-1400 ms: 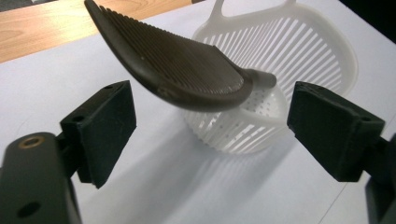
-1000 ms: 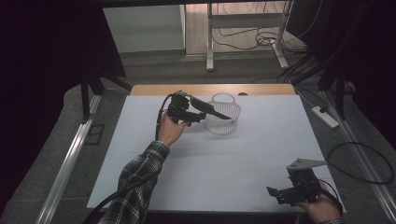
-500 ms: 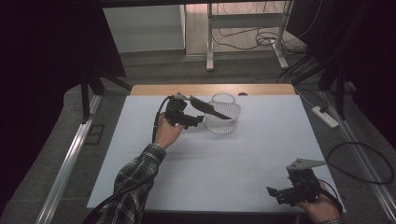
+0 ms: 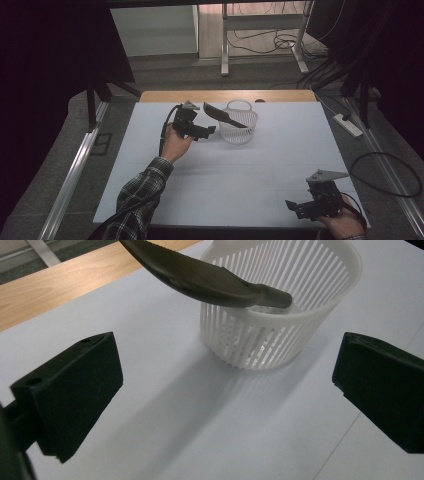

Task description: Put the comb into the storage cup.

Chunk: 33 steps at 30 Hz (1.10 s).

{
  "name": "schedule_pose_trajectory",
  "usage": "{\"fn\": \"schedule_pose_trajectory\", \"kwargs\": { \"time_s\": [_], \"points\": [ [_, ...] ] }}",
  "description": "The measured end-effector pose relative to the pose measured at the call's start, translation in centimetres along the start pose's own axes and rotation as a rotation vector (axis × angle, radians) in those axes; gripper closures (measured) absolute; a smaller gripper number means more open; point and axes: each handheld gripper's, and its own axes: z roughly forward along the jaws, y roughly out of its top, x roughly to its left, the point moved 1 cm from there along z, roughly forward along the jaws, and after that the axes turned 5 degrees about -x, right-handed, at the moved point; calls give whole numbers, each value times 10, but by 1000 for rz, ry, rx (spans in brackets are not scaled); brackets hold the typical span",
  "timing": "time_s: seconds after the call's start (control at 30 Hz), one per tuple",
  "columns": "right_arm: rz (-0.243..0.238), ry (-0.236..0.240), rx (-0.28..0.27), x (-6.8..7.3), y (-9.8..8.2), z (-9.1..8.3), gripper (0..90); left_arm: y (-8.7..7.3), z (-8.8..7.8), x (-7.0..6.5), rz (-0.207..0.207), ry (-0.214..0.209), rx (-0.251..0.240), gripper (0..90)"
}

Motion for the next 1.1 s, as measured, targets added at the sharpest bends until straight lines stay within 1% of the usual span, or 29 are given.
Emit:
{"fn": "schedule_pose_trajectory", "kwargs": {
  "time_s": [0.1,0.17,0.3,0.33,0.37,0.47,0.5,0.6,0.67,0.87,1.1],
  "points": [
    [2,0,1,0,0,0,0,-3,-2,0,-3,-5,-2,0],
    [1,-2,1,0,0,0,0,-4,-4,0,1,0,-2,0],
    [-3,-3,0,0,0,0,0,-6,-7,0,7,-9,-3,0],
    [-3,-4,1,1,0,0,0,-7,-9,2,-10,-38,-17,0],
    [-3,-4,0,1,0,0,0,-8,-9,3,-13,-51,-21,0],
    [-3,-5,1,1,0,0,0,-10,-11,4,-7,-70,-17,0],
    [-3,-5,1,1,0,0,0,-10,-11,4,-7,-70,-17,0],
    [-4,-7,1,1,0,0,0,-14,-14,5,11,-84,-15,0],
    [-5,-7,1,1,0,0,0,-16,-15,5,9,-98,-19,0],
    [-5,-10,1,1,0,0,0,-22,-22,5,5,-101,-33,0],
    [-8,-15,1,1,0,0,0,-27,-28,4,20,-90,-49,0]
  ]
}}
